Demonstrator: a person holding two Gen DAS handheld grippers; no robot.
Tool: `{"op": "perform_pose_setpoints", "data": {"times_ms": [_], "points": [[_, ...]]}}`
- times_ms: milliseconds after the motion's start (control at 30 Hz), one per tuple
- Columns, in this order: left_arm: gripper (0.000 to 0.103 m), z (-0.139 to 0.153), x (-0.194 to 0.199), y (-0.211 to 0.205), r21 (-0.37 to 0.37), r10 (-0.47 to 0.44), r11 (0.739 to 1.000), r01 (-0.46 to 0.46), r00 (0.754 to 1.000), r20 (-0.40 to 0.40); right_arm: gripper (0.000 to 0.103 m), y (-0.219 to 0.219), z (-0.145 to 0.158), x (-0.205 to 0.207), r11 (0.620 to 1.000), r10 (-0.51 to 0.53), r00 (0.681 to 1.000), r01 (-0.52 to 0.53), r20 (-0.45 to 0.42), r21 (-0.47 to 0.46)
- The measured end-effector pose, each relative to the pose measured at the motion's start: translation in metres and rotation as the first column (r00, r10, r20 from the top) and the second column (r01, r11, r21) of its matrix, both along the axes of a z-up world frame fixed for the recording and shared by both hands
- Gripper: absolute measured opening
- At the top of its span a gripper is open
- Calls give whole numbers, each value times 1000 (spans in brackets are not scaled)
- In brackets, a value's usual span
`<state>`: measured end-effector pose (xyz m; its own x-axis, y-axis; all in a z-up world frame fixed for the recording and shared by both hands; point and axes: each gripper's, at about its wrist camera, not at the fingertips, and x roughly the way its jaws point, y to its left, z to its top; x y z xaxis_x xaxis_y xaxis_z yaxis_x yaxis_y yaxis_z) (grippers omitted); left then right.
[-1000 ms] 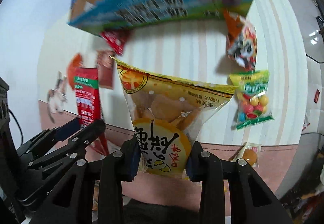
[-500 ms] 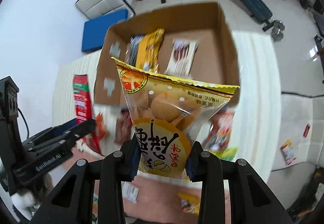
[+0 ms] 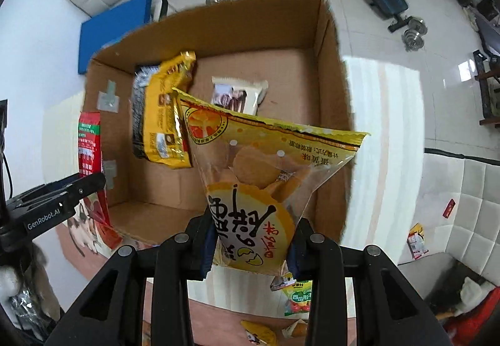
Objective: Organize snacks
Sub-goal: 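Carry both packets into the box and release them beside the others, then grasp the white milk-candy pack with the left tool while the right tool grasps the yellow cartoon chip bag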
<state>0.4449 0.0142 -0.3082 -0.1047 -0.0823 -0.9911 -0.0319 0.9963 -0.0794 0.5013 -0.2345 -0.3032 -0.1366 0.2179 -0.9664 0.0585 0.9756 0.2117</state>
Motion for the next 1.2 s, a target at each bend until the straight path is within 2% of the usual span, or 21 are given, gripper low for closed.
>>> {"op": "perform_pose_setpoints", "data": {"times_ms": [33,100,133,167,200,433,600,700,867,1200], "points": [[45,-6,1,2,-10,13,1000,-13,1000,-18,43,0,-7,2,1000,-1,1000,1,-26,-9],[50,-13,4,5,-28,37,999,-38,999,-35,66,1,-13,5,1000,10,999,-10,-43,-12],[55,-14,5,6,-29,46,998,-47,998,-38,87,2,-16,6,1000,16,999,-17,-51,-23],[73,-15,5,7,-34,57,998,-58,998,-35,91,3,-18,6,999,24,998,-25,-51,-28],[86,-15,6,8,-41,63,997,-64,998,-28,91,4,-19,6,999,30,998,-32,-53,-34],[87,-6,0,-1,-53,39,998,-39,999,1,92,7,-23,0,999,29,999,-31,-39,-45],[87,11,-11,-8,-68,18,998,-13,997,74,93,14,-8,-10,1000,15,1000,-15,19,-27],[87,29,-23,-11,-33,-10,999,16,985,174,93,21,10,-23,999,1,996,2,90,-34],[87,60,-47,-2,-33,-16,999,26,961,275,93,33,40,-53,997,-13,981,28,195,-77],[87,100,-98,5,22,-86,996,84,907,412,93,39,79,-116,987,-78,947,118,310,-113]]}}
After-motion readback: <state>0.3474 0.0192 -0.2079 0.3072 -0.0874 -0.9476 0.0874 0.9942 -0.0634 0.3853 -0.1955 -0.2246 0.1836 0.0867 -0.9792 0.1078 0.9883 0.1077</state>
